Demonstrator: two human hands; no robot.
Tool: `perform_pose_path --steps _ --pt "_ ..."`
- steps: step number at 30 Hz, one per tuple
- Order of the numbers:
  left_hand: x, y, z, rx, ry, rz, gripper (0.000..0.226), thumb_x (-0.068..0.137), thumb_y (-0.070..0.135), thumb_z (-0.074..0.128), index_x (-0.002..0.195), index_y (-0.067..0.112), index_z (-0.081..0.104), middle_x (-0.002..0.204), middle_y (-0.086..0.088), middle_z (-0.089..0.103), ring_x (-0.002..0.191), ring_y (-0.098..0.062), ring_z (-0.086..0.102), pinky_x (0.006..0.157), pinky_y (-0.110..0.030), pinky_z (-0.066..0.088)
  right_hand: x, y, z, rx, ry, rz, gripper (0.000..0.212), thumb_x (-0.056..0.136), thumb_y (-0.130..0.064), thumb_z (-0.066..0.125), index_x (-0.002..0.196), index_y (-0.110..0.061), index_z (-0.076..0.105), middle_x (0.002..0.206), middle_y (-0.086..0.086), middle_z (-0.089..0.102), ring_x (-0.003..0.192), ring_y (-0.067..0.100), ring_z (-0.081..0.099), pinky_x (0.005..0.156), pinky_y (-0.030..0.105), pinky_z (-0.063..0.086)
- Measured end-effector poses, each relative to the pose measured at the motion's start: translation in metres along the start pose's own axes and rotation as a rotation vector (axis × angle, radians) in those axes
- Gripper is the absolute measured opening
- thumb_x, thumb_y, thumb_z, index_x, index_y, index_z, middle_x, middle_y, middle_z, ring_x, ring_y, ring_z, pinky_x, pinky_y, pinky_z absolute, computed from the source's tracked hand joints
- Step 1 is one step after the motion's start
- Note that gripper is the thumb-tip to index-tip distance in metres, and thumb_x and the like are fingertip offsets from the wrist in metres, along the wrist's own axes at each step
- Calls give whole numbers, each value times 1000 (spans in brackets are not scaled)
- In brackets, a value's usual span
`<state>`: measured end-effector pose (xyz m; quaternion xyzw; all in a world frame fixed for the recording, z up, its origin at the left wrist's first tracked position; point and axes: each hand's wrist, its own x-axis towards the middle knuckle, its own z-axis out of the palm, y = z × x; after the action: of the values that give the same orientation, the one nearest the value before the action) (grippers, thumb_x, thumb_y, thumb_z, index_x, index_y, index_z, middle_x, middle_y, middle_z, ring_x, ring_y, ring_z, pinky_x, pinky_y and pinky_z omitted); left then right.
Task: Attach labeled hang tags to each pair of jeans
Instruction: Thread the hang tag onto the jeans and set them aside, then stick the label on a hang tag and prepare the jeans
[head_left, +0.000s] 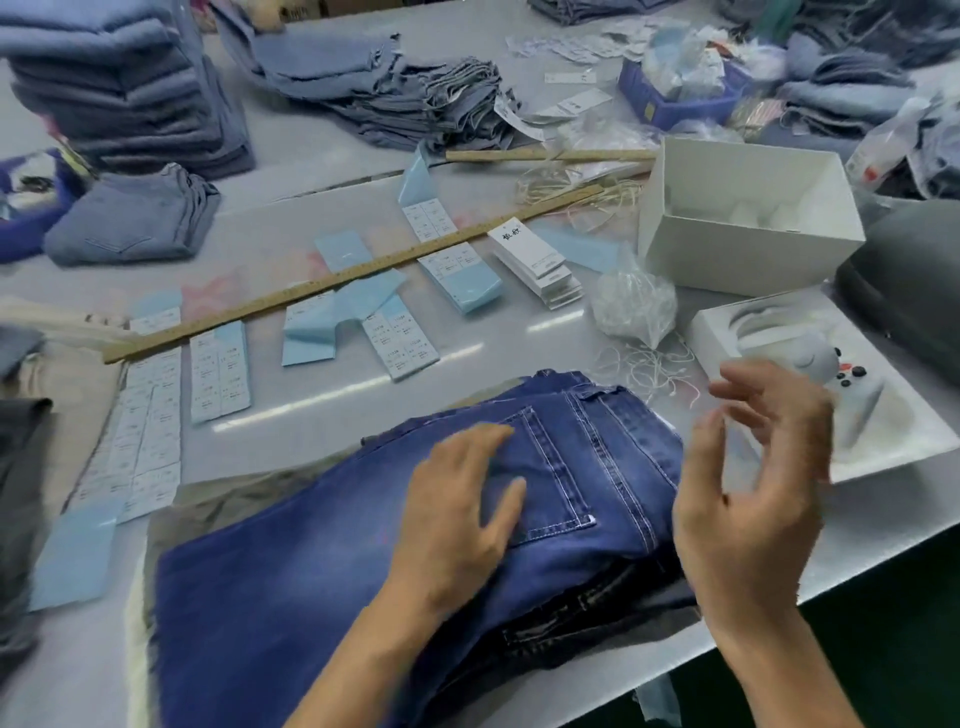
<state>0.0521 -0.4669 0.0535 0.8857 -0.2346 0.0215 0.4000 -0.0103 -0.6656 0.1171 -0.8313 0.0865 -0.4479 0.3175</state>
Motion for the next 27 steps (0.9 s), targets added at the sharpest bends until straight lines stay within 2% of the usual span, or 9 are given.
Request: perform_pose_path --steps 2,5,7,14,19,21,23,25,27 --pt "-10 -14 21 163 -95 83 47 102 41 39 140 24 59 150 5 52 140 -17 48 118 -45 30 2 3 15 -78 -238 -98 37 102 -19 52 137 -9 50 144 4 48 136 25 46 113 39 39" --pt "-9 -25 27 107 -68 42 45 104 42 37 143 29 56 155 12 44 146 -7 37 124 -38 15 -12 20 42 -345 -883 101 58 104 -50 41 157 -30 31 165 -8 24 153 11 19 125 33 14" --pt "-9 -24 29 97 -47 35 43 103 40 40 140 29 58 155 13 44 146 -5 35 125 -37 12 -28 38 50 -364 -1087 258 62 101 -57 36 158 -37 23 166 -17 14 152 0 8 126 30 7" --pt "-8 -15 26 131 139 -230 45 94 36 46 132 21 66 149 0 54 141 -18 47 120 -43 15 -28 46 49 -238 -1036 341 74 87 -72 32 154 -41 29 159 -27 22 142 -12 14 125 29 11" --pt "-11 -11 21 141 104 -250 43 93 31 59 135 21 65 151 2 52 143 -16 44 122 -37 9 -21 34 47 -225 -987 345 56 95 -36 63 148 -29 46 155 -17 38 141 -1 29 120 25 18" --pt "-11 -12 18 148 94 -234 42 89 34 64 130 24 68 147 4 56 139 -13 49 119 -33 18 -19 28 51 -198 -971 379 54 91 -28 69 143 -24 53 153 -10 44 143 9 36 120 29 22" --pt "-12 -16 21 139 108 -198 41 85 38 64 123 25 71 142 5 60 134 -12 54 114 -32 26 -24 33 52 -189 -949 389 52 87 -16 74 137 -18 58 149 -4 50 139 5 40 118 25 23" --pt "-14 -17 24 131 108 -158 41 79 42 64 116 27 74 137 6 64 130 -11 57 111 -32 32 -31 33 52 -143 -875 399 47 87 3 71 131 -11 62 138 -4 59 130 -14 41 108 5 28" --pt "-17 -15 19 125 92 -161 42 73 46 67 111 30 76 133 8 66 127 -9 59 108 -27 34 -23 22 54 -104 -881 279 50 95 19 48 118 -19 71 113 -21 70 122 -9 51 83 -4 41"
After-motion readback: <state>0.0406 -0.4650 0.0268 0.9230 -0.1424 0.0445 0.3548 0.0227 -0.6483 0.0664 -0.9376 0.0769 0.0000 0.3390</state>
